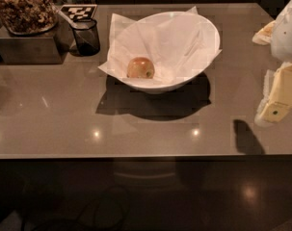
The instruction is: Pick apple from white bowl
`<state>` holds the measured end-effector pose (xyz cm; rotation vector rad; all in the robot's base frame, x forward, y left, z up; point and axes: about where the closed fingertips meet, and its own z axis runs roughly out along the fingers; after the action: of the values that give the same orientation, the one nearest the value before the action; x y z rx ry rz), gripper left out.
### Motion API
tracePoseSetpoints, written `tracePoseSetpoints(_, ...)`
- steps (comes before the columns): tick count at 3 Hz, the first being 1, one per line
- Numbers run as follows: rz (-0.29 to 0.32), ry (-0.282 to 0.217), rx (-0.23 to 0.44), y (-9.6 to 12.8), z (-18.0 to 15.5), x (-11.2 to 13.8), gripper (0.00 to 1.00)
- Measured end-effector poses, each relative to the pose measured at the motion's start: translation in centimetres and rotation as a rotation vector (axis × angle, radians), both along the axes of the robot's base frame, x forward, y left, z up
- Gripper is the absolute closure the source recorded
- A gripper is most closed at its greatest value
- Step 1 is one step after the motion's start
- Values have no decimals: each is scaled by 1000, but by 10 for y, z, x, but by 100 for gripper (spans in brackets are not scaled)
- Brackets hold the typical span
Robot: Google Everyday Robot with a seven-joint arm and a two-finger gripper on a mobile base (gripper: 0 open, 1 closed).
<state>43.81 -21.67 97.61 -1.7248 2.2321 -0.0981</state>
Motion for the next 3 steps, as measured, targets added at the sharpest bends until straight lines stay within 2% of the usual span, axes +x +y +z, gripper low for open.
tracePoseSetpoints(1, 0, 0, 0, 0, 0, 0, 0)
tracePoseSetpoints(2, 8, -57, 82, 11, 4, 21, 0)
tracePoseSetpoints(3, -30, -137, 300, 22, 13, 71, 0)
